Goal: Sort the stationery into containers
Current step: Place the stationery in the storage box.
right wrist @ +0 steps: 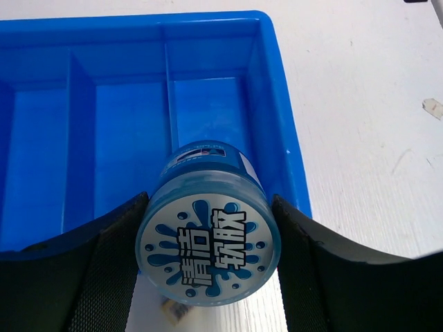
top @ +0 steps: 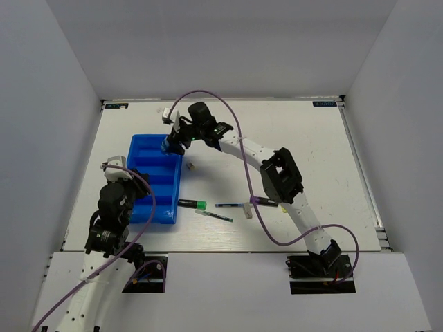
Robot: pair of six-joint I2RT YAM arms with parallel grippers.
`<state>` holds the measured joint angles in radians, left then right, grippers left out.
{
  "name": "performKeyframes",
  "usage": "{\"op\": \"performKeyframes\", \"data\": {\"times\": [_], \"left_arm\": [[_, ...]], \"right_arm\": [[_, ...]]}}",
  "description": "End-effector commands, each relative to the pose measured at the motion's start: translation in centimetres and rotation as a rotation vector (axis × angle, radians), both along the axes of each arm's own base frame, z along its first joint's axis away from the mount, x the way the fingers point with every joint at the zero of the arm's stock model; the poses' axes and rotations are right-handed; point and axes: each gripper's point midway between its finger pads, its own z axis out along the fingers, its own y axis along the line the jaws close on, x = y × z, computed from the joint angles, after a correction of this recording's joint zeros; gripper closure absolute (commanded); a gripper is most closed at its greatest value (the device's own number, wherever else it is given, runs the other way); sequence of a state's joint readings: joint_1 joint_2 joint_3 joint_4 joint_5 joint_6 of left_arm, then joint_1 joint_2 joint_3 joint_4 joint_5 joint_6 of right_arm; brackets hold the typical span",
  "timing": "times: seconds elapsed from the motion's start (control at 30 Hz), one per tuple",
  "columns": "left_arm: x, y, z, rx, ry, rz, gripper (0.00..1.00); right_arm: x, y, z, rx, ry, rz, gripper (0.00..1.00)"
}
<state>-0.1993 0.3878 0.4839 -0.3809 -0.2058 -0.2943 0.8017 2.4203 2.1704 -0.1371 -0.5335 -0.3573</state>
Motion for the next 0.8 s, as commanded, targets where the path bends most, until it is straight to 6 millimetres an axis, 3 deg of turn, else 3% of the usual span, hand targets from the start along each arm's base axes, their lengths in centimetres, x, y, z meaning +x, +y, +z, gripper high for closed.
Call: {"op": "performKeyframes", "data": {"times": [0.0, 0.07, 0.17, 0.33, 0.43, 0.63, 0.77], "left_arm": [[-0.1, 0.0, 0.4, -0.009, -0.023, -0.001, 0.45], [-0.1, 0.1, 0.4, -0.008, -0.026, 0.002, 0.45], [-0.2, 0.0, 0.6, -0.008, -0.032, -0.002, 0.45], [-0.3, 0.0, 0.7, -0.014, -0.04, -0.005, 0.45], [-0.3, -0.1, 0.5, -0.011, -0.032, -0.01, 0.45], [-0.3, -0.2, 0.4, -0.005, -0.026, -0.013, 0.44], [-0.3, -0.2, 0.0, -0.003, -0.017, -0.015, 0.44]], "right_arm": [[0.4, 3.3, 6.2, 0.188, -0.187, 0.006, 1.0], [0.6, 3.8, 5.0, 0.175, -0.207, -0.02, 1.0], [0.7, 4.2, 5.2, 0.181, -0.248, -0.027, 1.0], [0.4, 4.8, 3.0, 0.12, -0.327, -0.015, 1.0], [0.9, 5.2, 2.9, 0.107, -0.385, -0.041, 1.0], [2.6, 5.1, 1.5, 0.05, -0.452, -0.111, 1.0], [2.5, 4.8, 1.2, 0.038, -0.445, -0.115, 1.0]]}}
